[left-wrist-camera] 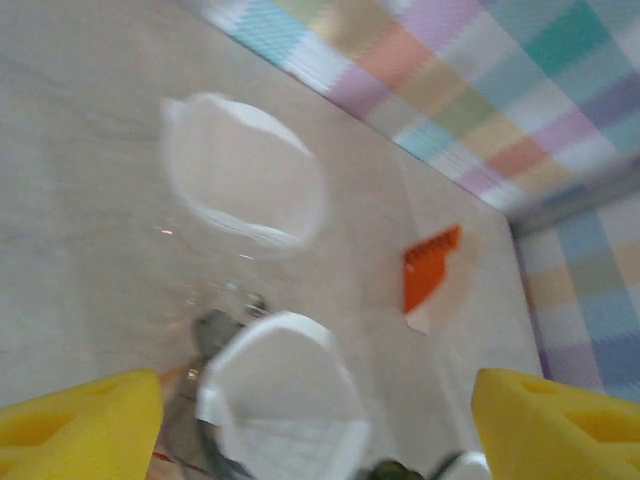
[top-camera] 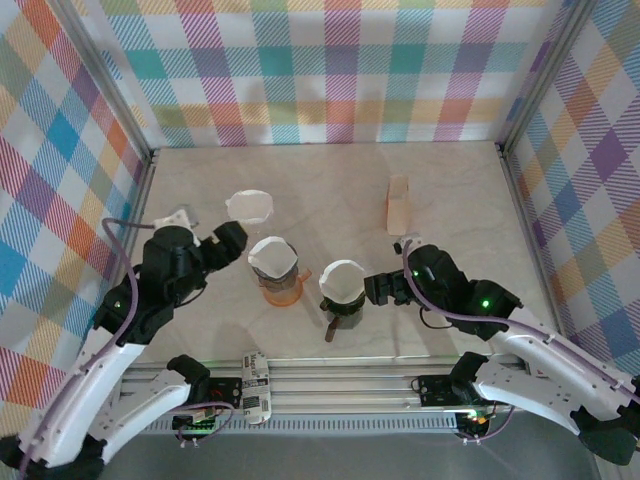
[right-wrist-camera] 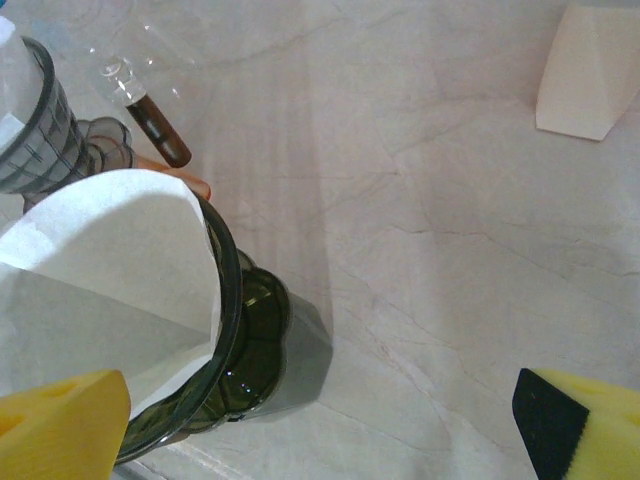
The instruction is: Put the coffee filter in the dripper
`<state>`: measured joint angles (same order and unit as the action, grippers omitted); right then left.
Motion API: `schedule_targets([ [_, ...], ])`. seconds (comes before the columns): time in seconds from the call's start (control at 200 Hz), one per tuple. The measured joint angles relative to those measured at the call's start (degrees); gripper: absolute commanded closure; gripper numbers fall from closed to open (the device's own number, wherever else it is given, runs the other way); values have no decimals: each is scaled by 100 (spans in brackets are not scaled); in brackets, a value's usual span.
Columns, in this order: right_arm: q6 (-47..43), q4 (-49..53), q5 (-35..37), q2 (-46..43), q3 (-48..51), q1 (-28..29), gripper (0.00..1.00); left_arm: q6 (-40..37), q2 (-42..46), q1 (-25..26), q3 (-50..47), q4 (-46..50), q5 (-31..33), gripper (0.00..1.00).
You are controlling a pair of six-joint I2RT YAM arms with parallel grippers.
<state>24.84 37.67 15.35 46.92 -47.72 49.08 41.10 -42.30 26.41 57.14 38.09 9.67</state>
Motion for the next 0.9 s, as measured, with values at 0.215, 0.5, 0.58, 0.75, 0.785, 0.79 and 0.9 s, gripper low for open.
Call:
schedule_targets([
  [0.215,-2,-133,-149,-105,37,0,1,533,-396,-1838,-1355,-815,-1281,48],
  [0.5,-4,-186,-153,-435,55,0,1,1189,-2055,-2245,-2308,-2476,-1967,81],
  [0.58,-7,-190,-155,-437,61,0,1,1294,-2470,-2249,-2317,-2990,-2017,88],
  [0.75,-20,-190,-179,-439,98,0,1,1401,-3252,-2249,-2315,-3882,-2090,100],
  [0.785,-20,-190,-192,-439,105,0,1,1425,-3397,-2249,-2315,-4030,-2111,100],
  [0.79,-20,-190,-192,-439,107,0,1,1429,-3427,-2249,-2315,-4057,-2111,100],
  [0.9,-20,-186,-195,-439,122,0,1,1493,-3801,-2249,-2312,-4444,-2149,100],
])
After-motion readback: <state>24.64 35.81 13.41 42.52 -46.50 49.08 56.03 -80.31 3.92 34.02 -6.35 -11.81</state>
